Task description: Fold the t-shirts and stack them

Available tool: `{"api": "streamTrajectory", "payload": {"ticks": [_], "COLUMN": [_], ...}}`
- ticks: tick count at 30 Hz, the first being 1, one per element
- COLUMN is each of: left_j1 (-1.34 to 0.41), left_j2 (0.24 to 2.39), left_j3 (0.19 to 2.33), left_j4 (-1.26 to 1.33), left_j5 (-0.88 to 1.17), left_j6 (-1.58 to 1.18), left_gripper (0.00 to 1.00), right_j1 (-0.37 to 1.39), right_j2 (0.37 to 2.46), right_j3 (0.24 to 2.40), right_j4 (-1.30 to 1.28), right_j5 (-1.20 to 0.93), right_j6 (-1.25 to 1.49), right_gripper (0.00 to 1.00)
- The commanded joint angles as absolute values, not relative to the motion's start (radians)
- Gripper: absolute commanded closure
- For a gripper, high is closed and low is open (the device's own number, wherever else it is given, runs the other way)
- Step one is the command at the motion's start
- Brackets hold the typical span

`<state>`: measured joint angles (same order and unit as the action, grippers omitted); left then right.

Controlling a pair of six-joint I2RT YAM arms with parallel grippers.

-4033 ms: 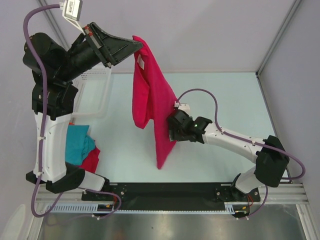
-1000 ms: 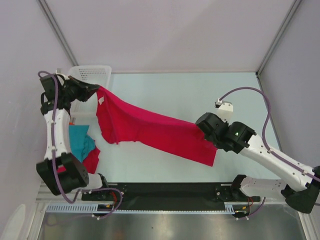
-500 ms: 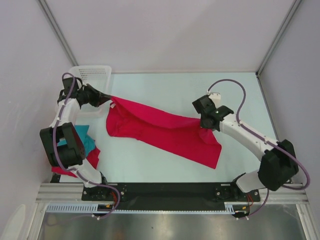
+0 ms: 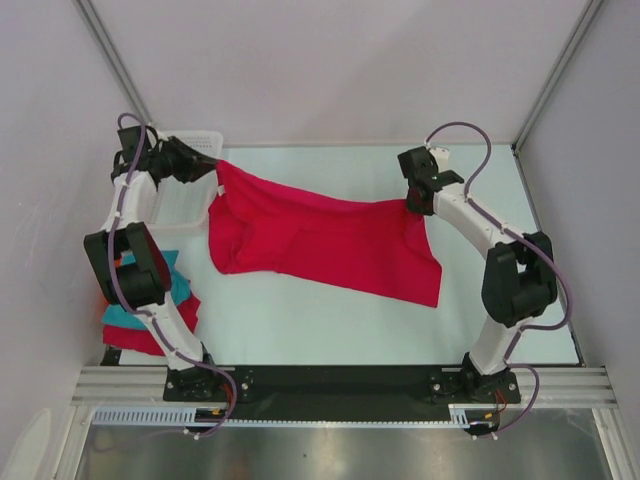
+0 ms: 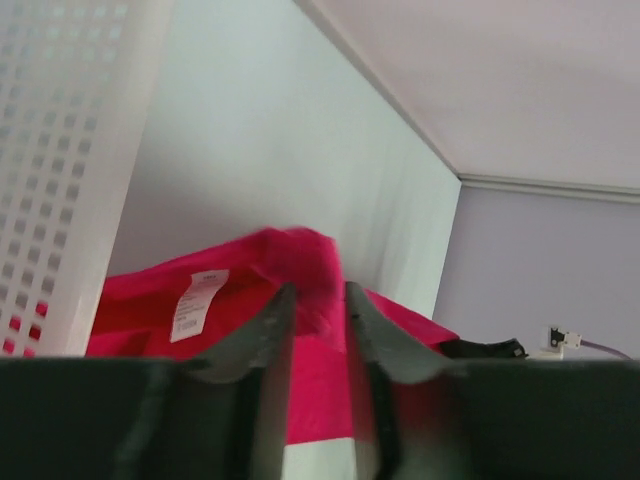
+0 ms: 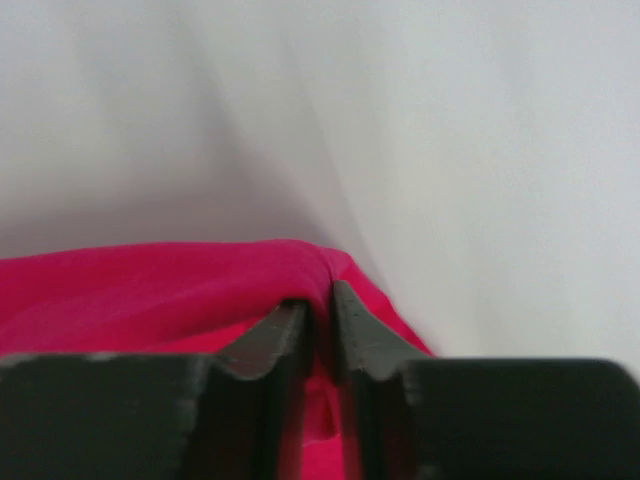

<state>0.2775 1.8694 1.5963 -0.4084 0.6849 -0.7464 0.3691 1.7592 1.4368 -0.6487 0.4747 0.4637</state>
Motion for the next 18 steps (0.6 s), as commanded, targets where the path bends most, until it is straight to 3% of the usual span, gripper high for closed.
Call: {"api": "streamTrajectory", "payload": {"ticks": [1,3,4,5,13,18], "left_j1": [0.261,0.249,0.242,0.233,0.21,0.198], "left_j2": [1.962,1.97,1.97,1.968,1.812,1.642], "left_j3": [1.674,1.666,1.654,1.651,1.488,1.32], "left_j4": [-0.373,-0.368,-0.367,-0.364,-0.365,-0.364], "left_j5": [0.747,0.736,0.723,0.719,0.739,0.723], "left_j6": [-0.715,-0.701,-0.684,-0.677,-0.589,-0.551], "left_gripper": [0.52,0.39,0.27,0.24,0.2,0.2], "right_j1": [0.348,0.347,0.347,0.348,0.357,0.419], "right_j2": [1.86,1.896,1.916,1.925,1.87,1.692], "right_j3": [1.569,1.601,1.621,1.631,1.611,1.368], "right_j4": [-0.641,-0.652,-0.652,-0.652,-0.669,-0.618], "right_j5": [0.439,0.426,0.42,0.41,0.374,0.37], "right_j6": [0.423,0.414,0.401,0.396,0.403,0.445], "right_gripper": [0.66,0.59,0.53,0.51,0.44,0.43]}}
